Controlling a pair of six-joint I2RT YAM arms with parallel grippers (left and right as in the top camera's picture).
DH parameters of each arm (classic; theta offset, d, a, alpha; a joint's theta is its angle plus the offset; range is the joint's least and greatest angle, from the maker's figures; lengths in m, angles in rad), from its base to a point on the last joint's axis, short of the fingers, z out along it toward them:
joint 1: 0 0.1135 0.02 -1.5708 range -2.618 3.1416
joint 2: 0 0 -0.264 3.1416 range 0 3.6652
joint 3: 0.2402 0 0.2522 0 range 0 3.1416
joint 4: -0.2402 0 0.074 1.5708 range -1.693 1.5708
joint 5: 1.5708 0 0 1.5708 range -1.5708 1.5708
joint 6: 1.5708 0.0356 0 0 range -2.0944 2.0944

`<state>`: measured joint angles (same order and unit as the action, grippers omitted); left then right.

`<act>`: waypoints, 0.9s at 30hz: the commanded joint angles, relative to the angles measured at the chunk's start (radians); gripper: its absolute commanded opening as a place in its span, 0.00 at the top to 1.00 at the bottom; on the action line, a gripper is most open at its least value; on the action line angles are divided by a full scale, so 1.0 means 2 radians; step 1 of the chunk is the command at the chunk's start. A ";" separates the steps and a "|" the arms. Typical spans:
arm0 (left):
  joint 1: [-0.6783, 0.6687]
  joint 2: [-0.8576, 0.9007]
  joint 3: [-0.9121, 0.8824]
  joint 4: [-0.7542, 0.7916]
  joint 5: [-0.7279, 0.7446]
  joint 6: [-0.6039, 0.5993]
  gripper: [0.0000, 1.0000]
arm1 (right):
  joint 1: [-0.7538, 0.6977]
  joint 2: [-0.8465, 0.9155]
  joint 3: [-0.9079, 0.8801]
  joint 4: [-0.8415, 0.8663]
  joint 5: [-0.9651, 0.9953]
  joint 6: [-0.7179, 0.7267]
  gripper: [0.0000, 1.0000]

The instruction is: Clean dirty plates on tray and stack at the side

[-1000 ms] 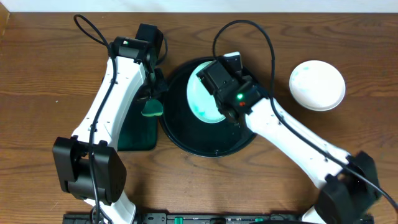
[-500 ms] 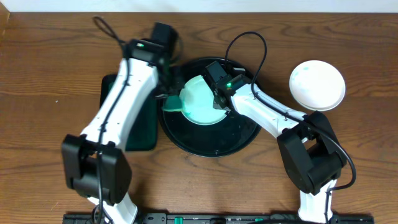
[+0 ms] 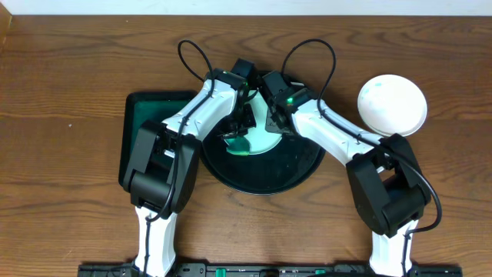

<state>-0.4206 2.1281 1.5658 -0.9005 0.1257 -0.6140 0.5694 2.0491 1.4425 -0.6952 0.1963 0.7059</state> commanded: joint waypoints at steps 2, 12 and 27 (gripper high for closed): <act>0.006 0.031 -0.002 0.055 -0.022 -0.018 0.93 | -0.011 0.005 0.004 0.000 -0.020 -0.017 0.99; 0.005 0.030 -0.002 0.117 -0.076 -0.012 0.93 | -0.011 0.005 0.004 -0.002 -0.027 -0.021 0.99; -0.025 -0.005 0.002 0.190 -0.061 0.055 0.93 | -0.011 0.005 0.004 0.000 -0.033 -0.025 0.99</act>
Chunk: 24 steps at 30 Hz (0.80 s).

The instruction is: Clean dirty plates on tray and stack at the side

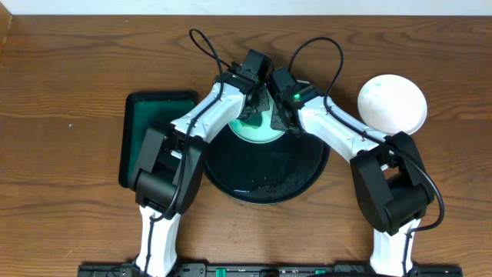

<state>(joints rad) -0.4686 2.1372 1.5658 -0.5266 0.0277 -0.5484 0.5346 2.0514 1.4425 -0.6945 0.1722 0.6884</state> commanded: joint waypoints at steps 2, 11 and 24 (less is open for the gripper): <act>0.004 -0.006 0.002 0.002 -0.020 0.038 0.93 | 0.006 0.004 0.004 -0.001 -0.024 -0.017 0.99; 0.050 -0.003 0.002 -0.043 -0.041 0.078 0.93 | 0.006 0.004 0.004 -0.001 -0.026 -0.018 0.99; 0.054 -0.037 0.008 -0.056 -0.049 0.117 0.93 | 0.006 0.004 0.004 -0.004 -0.031 -0.027 0.99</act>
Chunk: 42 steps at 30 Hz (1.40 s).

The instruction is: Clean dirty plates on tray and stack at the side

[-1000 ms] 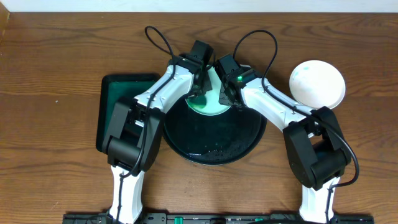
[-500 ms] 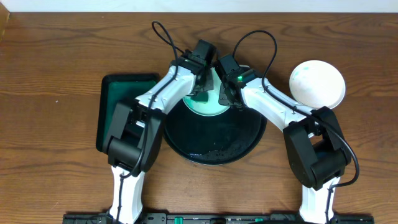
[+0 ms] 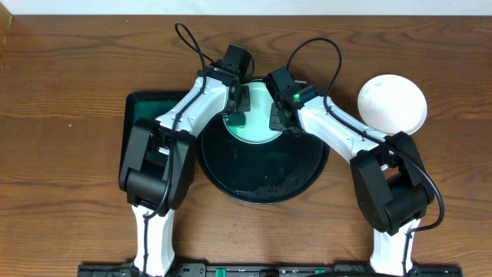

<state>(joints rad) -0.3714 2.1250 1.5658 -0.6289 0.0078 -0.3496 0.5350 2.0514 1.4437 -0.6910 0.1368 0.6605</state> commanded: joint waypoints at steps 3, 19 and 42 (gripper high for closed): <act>-0.002 -0.072 0.014 -0.006 -0.061 0.011 0.93 | 0.006 0.004 0.004 -0.006 -0.010 -0.024 0.99; 0.063 -0.199 0.009 -0.234 -0.096 -0.060 0.93 | 0.019 -0.052 0.008 0.018 0.135 -0.218 0.99; 0.098 -0.199 0.005 -0.274 -0.082 -0.058 0.93 | -0.033 -0.008 0.006 0.061 -0.118 0.013 0.47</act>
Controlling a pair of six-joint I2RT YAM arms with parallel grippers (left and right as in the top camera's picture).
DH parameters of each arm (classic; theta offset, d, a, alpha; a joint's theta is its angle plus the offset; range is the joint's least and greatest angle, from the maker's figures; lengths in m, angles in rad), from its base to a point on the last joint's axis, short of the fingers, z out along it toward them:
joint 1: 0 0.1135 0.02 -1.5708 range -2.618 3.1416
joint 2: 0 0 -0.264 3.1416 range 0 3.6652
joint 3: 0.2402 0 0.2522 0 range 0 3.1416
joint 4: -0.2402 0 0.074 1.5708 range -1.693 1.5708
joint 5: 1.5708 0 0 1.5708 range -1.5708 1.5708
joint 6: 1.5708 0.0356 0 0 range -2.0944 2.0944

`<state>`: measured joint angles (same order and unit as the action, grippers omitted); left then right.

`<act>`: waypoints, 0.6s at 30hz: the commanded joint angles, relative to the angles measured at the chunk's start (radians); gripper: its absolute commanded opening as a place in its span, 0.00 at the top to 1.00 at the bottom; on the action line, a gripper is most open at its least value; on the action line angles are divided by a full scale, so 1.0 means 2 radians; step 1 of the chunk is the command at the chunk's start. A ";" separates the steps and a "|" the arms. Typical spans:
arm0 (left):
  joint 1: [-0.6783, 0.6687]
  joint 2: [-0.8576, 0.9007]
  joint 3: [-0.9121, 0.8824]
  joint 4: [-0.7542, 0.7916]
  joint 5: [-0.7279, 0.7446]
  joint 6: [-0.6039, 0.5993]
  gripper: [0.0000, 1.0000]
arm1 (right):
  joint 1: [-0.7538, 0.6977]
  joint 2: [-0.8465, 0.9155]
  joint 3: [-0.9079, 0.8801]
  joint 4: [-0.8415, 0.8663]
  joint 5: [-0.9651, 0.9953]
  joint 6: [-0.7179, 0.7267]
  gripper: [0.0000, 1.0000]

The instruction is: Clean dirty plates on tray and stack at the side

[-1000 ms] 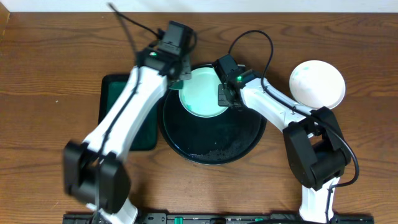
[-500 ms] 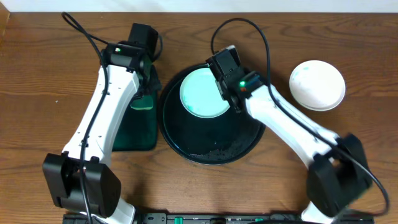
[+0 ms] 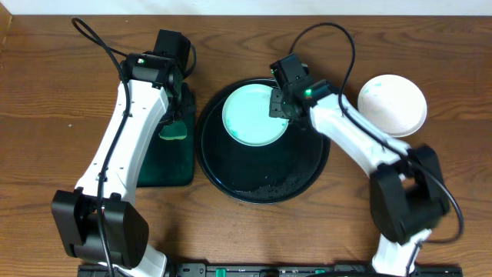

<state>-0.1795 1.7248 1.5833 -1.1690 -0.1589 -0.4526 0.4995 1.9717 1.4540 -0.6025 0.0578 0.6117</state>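
Note:
A mint-green plate (image 3: 247, 115) rests in the back part of the round black tray (image 3: 261, 173). My right gripper (image 3: 277, 104) is at the plate's right rim and looks shut on it. A white plate (image 3: 392, 104) sits on the table to the right of the tray. My left gripper (image 3: 178, 119) reaches down over the dark green rectangular tray (image 3: 165, 161) on the left. Its fingertips are at a green-yellow sponge (image 3: 175, 132), apparently still gripping it, though the wrist hides the jaws.
Small crumbs and wet specks lie along the front of the black tray's floor (image 3: 269, 185). Cables loop above both wrists near the table's back edge. Bare wood surrounds the trays on the far left and at the front.
My left gripper has left the mint plate and now sits with the sponge over the green tray at left. The right gripper stays at the plate's right rim, shifted slightly right.
Both grippers started close together over the mint plate in the black tray, left with the sponge on it and right at its rim. They stayed on the plate through the following two moments. Now the sponge is at the green tray and the plate's face is uncovered.

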 commanded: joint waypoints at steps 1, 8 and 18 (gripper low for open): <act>0.002 0.002 -0.003 -0.004 0.001 -0.006 0.93 | -0.021 0.043 0.001 0.029 -0.088 0.038 0.47; 0.002 0.002 -0.003 -0.006 0.005 -0.006 0.93 | -0.040 0.079 0.001 0.068 -0.105 0.038 0.45; 0.002 0.002 -0.003 -0.008 0.005 -0.004 0.93 | -0.040 0.118 0.001 0.068 -0.109 0.028 0.99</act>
<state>-0.1795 1.7248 1.5833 -1.1759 -0.1555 -0.4522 0.4183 2.1445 1.4563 -0.4591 -0.1581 0.6701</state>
